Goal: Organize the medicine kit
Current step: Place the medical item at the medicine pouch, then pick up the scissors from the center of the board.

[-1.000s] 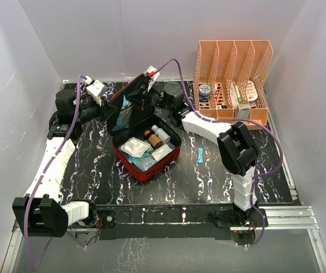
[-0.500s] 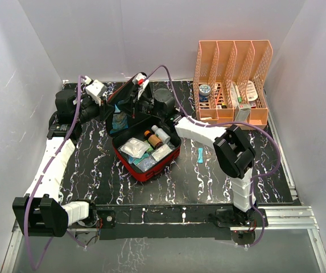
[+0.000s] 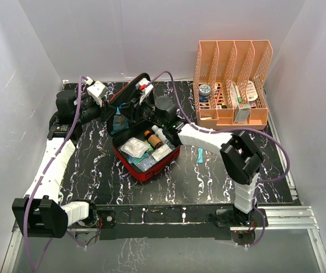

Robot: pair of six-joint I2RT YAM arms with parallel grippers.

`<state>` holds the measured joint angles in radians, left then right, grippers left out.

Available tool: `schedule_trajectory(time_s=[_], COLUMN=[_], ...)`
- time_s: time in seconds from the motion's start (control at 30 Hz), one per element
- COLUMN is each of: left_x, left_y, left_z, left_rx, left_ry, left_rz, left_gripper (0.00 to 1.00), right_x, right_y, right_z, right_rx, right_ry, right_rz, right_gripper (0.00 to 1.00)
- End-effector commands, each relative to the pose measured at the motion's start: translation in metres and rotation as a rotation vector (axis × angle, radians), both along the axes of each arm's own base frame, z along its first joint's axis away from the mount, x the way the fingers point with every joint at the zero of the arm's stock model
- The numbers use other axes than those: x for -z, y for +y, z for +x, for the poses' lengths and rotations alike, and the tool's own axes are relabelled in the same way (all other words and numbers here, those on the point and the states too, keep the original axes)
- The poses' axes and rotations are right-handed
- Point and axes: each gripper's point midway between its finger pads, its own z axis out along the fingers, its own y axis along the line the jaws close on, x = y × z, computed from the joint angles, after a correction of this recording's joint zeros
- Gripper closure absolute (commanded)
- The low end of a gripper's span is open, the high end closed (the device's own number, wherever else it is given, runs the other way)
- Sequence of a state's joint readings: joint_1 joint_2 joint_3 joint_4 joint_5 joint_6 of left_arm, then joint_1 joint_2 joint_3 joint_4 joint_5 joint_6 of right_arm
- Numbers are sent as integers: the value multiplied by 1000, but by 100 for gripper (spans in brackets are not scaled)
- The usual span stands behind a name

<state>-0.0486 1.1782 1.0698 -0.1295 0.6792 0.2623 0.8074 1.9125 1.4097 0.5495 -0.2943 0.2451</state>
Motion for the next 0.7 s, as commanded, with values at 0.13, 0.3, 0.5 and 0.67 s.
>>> schedule_trajectory(time_s=[0.13,0.3,0.5,0.67], left_x=[-20,-19,-15,-12], left_y=[-24,-23,-22,-21], left_z=[-24,-25,-25,-24], left_rx=[126,118,113,110], left_ry=[-24,-25,-15,-8], left_rz=[-38,-33,-29,-24], left_gripper=[100,100,100,100], right_x=[-95,-118,-98,-41], right_y=[-76,-137,-215,-280], right_z=[25,42,48,23], right_rx=[288,498,761,1000], right_ry=[-131,-124,90,407], right_rz=[119,102,9,-143], right_gripper=[65,56,54,53])
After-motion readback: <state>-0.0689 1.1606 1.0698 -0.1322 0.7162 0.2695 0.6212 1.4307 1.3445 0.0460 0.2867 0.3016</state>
